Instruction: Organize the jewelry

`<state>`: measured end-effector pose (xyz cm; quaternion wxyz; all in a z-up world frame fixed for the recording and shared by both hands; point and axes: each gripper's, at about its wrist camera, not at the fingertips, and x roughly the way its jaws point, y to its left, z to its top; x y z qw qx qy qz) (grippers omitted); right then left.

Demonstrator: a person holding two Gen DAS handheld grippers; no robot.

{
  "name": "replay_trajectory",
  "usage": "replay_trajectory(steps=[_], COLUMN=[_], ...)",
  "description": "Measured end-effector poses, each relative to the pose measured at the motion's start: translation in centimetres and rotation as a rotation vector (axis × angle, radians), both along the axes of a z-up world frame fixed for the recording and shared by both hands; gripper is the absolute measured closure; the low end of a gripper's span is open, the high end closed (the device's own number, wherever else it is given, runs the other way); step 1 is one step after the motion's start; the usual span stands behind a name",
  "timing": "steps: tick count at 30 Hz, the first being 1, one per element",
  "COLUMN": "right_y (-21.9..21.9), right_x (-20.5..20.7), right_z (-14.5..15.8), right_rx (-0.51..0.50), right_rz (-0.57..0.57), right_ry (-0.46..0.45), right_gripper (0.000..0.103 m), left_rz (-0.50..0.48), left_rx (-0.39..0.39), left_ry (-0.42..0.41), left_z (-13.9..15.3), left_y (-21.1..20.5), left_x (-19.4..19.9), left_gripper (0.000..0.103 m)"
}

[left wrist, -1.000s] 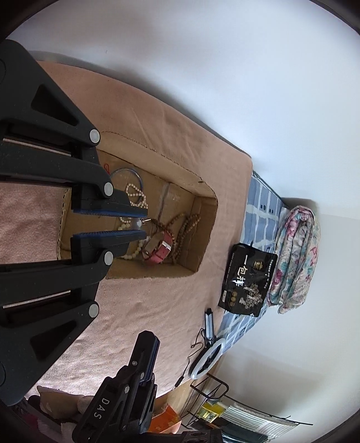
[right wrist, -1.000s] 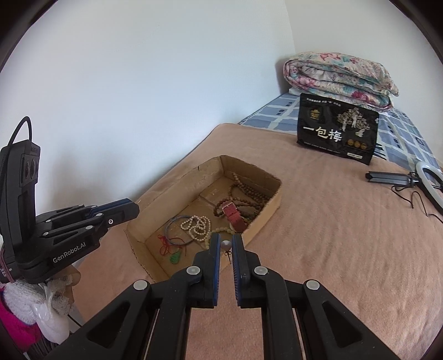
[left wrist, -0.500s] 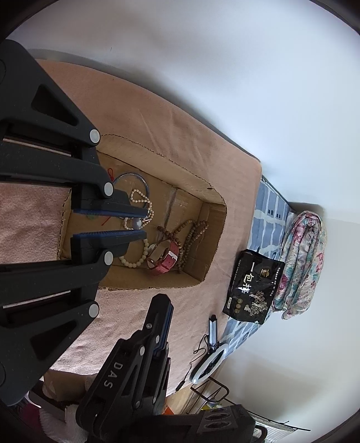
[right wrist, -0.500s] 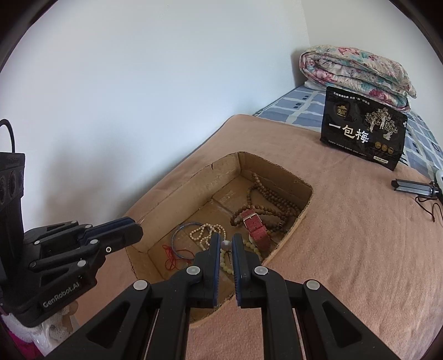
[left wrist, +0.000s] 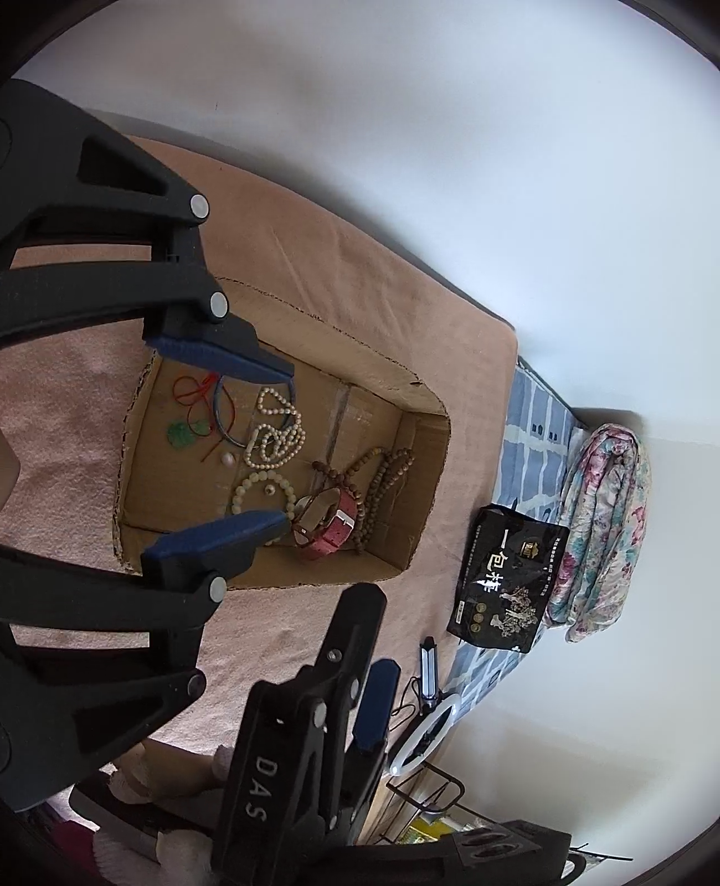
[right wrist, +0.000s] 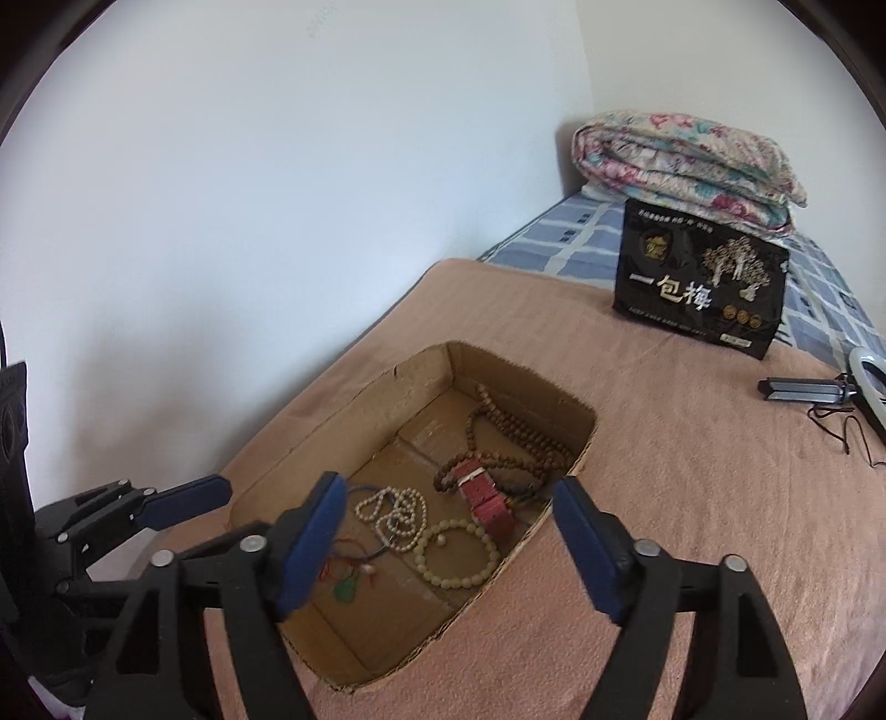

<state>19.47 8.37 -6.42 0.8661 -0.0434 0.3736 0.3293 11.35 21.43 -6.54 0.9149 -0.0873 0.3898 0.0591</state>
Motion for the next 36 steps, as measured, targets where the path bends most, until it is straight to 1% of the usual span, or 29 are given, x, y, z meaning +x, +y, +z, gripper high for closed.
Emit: replay_trajectory(steps=[1,2,3,4,5,6,8,17,23,27,28,31,36], right_y=[0.0,0.0,0.1,0.1,0.1,0.1,0.1,-0.7,-2.1,-3.6,-4.0,-5.4,-8.5], right_x=[0.0,0.0,-0.1,-0.1,-0.3,-0.3,-0.5,-1.0,-2.0,-2.9,-3.1,-4.0,-5.5], right_z=[0.1,0.2,0.3,0.4,0.5,0.5,0.7,1.7,3.0,4.1,4.3,5.2,6.7], right_rx=[-0.002,-0.005,-0.008,-0.01,-0.012,-0.015,-0.019,-0.003,0.011,0.03,0.033,0.036,0.044], right_rz=[-0.002,-0.003,-0.005,-0.005,-0.003,-0.003,-0.007,-0.017,-0.028,-0.034,-0.035,-0.042,-0.064], right_ry=[-0.003,-0.008,-0.015,-0.022,-0.027,-0.032,-0.039,-0.052,-0.076,-0.088,-0.092,-0.109,-0.131], right_gripper=[0.017,0.013,0.009,0.008,0.006,0.003,0.002,0.001,0.001,0.001,0.001,0.0,0.0], left_rz=[0.003,0.005,0.006,0.007,0.007,0.007,0.008,0.009,0.005,0.011,0.012,0.015,0.023], left_rx=[-0.002,-0.005,-0.007,-0.007,-0.004,-0.001,0.001,0.01,0.031,0.045,0.05,0.064,0.104], left_ry=[0.003,0.006,0.006,0.002,-0.001,-0.002,0.002,-0.016,-0.034,-0.064,-0.068,-0.079,-0.107], left_z=[-0.1,-0.1,-0.1,0.0,0.0,0.1,0.1,0.6,1.6,2.7,2.9,3.6,4.7], left_y=[0.0,0.0,0.0,0.0,-0.1,-0.1,-0.2,-0.6,-1.7,-2.6,-2.8,-3.7,-5.5], left_x=[0.0,0.1,0.0,0.0,0.0,0.0,0.0,-0.3,-0.9,-1.7,-1.8,-2.5,-3.5], left_gripper=[0.052,0.045,0.041,0.037,0.036,0.036,0.036,0.036,0.035,0.035,0.035,0.025,0.024])
